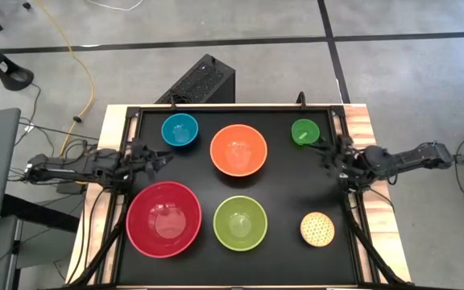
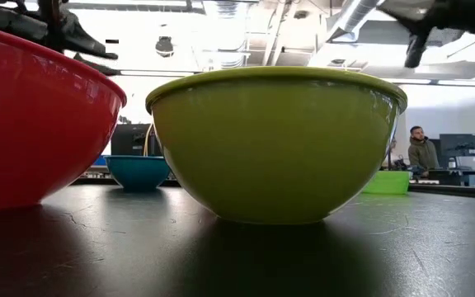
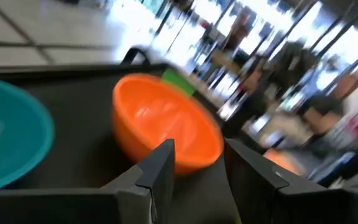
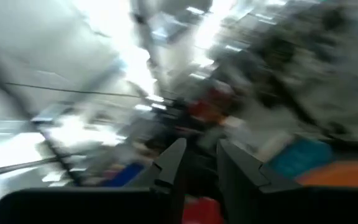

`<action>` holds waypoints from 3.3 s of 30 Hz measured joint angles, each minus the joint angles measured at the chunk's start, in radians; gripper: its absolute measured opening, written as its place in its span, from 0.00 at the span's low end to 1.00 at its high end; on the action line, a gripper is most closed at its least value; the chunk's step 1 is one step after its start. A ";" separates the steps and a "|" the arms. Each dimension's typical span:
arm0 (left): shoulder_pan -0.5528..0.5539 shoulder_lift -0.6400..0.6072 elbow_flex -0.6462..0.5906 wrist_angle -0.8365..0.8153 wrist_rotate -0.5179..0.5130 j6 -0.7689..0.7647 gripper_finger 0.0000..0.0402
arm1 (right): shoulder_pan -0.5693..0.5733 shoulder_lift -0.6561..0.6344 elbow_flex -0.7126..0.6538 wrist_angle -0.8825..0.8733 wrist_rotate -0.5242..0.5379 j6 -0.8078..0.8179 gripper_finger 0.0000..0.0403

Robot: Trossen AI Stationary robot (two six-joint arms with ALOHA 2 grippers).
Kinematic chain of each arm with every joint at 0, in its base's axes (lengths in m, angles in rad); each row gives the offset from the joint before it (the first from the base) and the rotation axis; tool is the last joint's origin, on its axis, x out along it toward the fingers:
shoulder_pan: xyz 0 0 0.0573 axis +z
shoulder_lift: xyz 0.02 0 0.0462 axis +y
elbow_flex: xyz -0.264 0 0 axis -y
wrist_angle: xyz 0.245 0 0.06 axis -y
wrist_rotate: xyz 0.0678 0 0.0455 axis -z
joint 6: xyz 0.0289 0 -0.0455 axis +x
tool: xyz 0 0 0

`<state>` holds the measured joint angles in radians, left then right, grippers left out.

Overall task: Nest bowls inside each other
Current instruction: Stack the orange bowl on top of the red bowl

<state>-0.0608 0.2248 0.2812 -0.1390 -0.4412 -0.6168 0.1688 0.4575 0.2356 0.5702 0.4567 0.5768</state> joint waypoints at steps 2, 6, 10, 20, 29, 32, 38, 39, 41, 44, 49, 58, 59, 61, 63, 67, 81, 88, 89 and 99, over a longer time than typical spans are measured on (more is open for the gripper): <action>0.004 0.016 0.034 -0.081 -0.001 0.030 0.32 | -0.013 0.102 0.087 -0.129 0.101 0.077 0.27; 0.030 0.029 0.063 -0.171 0.002 0.086 0.32 | -0.085 0.317 0.285 -0.386 0.169 0.215 0.27; 0.064 0.028 0.065 -0.192 0.030 0.119 0.32 | -0.159 0.546 0.502 -0.588 0.104 0.263 0.27; 0.105 0.029 0.065 -0.239 0.253 0.163 0.32 | -0.230 0.968 1.088 -1.175 -0.077 0.205 0.28; 0.105 0.029 0.065 -0.241 0.292 0.152 0.32 | -0.377 1.174 1.287 -1.460 -0.236 0.264 0.58; 0.105 0.029 0.065 -0.241 0.294 0.161 0.32 | -0.439 1.225 1.287 -1.499 -0.245 0.264 0.67; 0.105 0.029 0.065 -0.249 0.262 0.114 0.32 | -0.513 1.310 1.287 -1.510 -0.246 0.166 0.72; 0.105 0.029 0.065 -0.253 0.251 0.106 0.32 | -0.518 1.320 1.287 -1.512 -0.248 0.149 0.72; 0.105 0.029 0.065 -0.256 0.226 0.083 0.32 | -0.527 1.344 1.287 -1.515 -0.252 0.118 0.72; 0.105 0.029 0.065 -0.255 0.211 0.056 0.32 | -0.538 1.374 1.287 -1.512 -0.284 0.072 0.72; 0.105 0.023 0.065 -0.256 0.165 0.038 0.32 | -0.566 1.422 1.287 -1.511 -0.328 0.041 0.71; 0.161 -0.106 0.065 -0.273 -0.059 -0.001 0.32 | -0.572 1.431 1.286 -1.511 -0.390 0.016 0.41; 0.172 -0.129 0.065 -0.283 -0.086 -0.011 0.32 | -0.571 1.431 1.286 -1.511 -0.396 0.016 0.35; 0.192 -0.175 0.065 -0.313 -0.143 -0.039 0.32 | -0.571 1.431 1.284 -1.510 -0.410 0.016 0.23; 0.207 -0.214 0.065 -0.356 -0.193 -0.066 0.32 | -0.571 1.430 1.281 -1.512 -0.415 0.019 0.11; 0.219 -0.220 0.067 -0.407 -0.232 -0.099 0.32 | -0.559 1.418 1.284 -1.508 -0.452 0.029 0.05; 0.219 -0.206 0.063 -0.456 -0.304 -0.155 0.32 | -0.269 1.329 1.533 -1.511 -0.425 0.285 0.05; 0.219 -0.206 0.063 -0.456 -0.301 -0.152 0.32 | -0.087 1.407 1.663 -1.405 -0.325 0.454 0.05; 0.219 -0.206 0.063 -0.456 -0.299 -0.152 0.32 | -0.069 1.427 1.678 -1.382 -0.312 0.475 0.05; 0.219 -0.206 0.062 -0.477 -0.247 -0.128 0.32 | -0.005 1.766 2.036 -1.307 -0.300 0.515 0.05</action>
<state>0.1577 0.0189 0.3431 -0.6162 -0.6883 -0.7452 0.1641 2.2232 2.2716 -0.7368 0.1570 1.0922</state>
